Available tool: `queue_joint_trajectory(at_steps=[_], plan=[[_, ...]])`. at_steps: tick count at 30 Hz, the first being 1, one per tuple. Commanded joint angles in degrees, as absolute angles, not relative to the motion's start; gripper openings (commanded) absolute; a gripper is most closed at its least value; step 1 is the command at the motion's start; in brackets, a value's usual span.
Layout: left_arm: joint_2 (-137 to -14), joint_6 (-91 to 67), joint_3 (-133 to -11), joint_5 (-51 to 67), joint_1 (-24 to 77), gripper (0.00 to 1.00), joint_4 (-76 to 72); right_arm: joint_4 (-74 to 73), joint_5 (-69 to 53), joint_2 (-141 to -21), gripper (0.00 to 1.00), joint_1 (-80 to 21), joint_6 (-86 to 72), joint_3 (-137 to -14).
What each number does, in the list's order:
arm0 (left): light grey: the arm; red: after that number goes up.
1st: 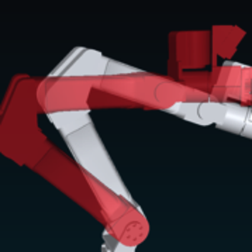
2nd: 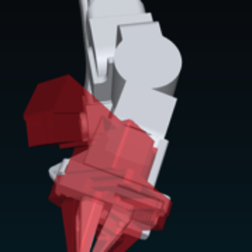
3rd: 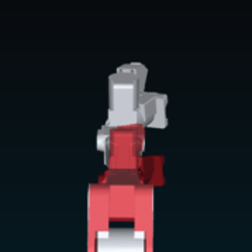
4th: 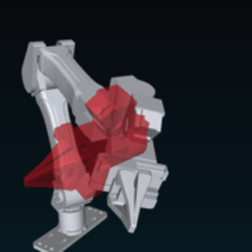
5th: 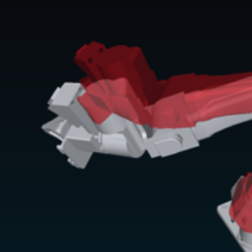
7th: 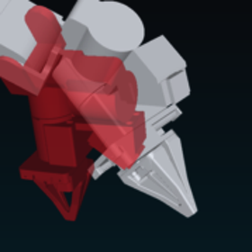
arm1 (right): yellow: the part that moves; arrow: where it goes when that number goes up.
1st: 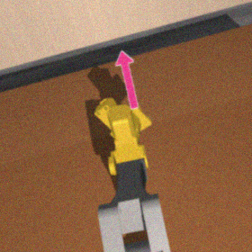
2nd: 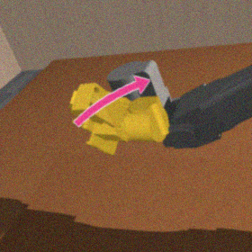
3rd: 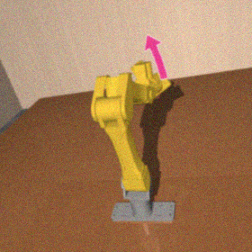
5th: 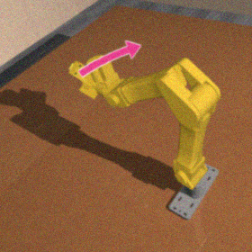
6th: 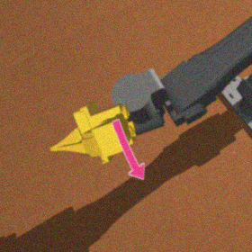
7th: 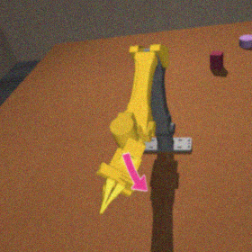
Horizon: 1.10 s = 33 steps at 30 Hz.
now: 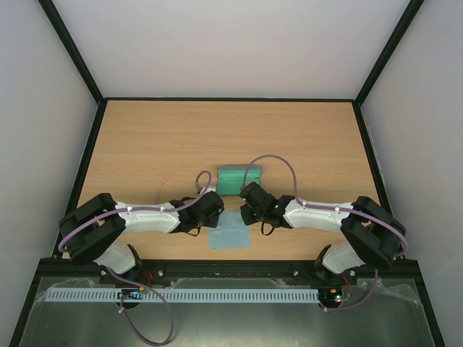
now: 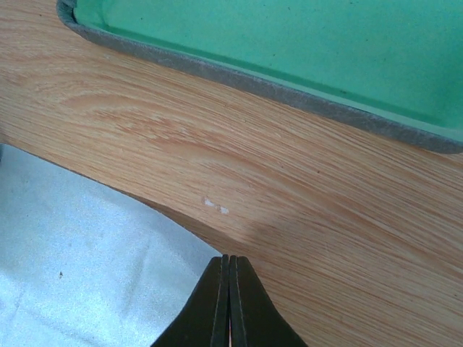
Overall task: Organize the sunglasses
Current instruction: Fold the glasses cleaning cloth at the center of the board.
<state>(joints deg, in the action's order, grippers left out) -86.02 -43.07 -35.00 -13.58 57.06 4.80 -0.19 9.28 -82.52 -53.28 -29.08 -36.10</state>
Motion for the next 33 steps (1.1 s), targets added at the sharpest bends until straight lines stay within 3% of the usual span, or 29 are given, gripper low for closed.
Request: queue_joint_trajectory(at_steps=[1, 33], plan=[[-86.73, -43.54, -35.48, -13.97, 57.47, 0.02, 7.91, -0.65, 9.57, -81.92, 0.01, -53.62, -28.65, -35.32], [-75.67, -42.38, -30.80, -12.83, 58.45, 0.02, 4.64, -1.36, 6.18, -76.21, 0.01, -53.77, -30.16, -33.36]])
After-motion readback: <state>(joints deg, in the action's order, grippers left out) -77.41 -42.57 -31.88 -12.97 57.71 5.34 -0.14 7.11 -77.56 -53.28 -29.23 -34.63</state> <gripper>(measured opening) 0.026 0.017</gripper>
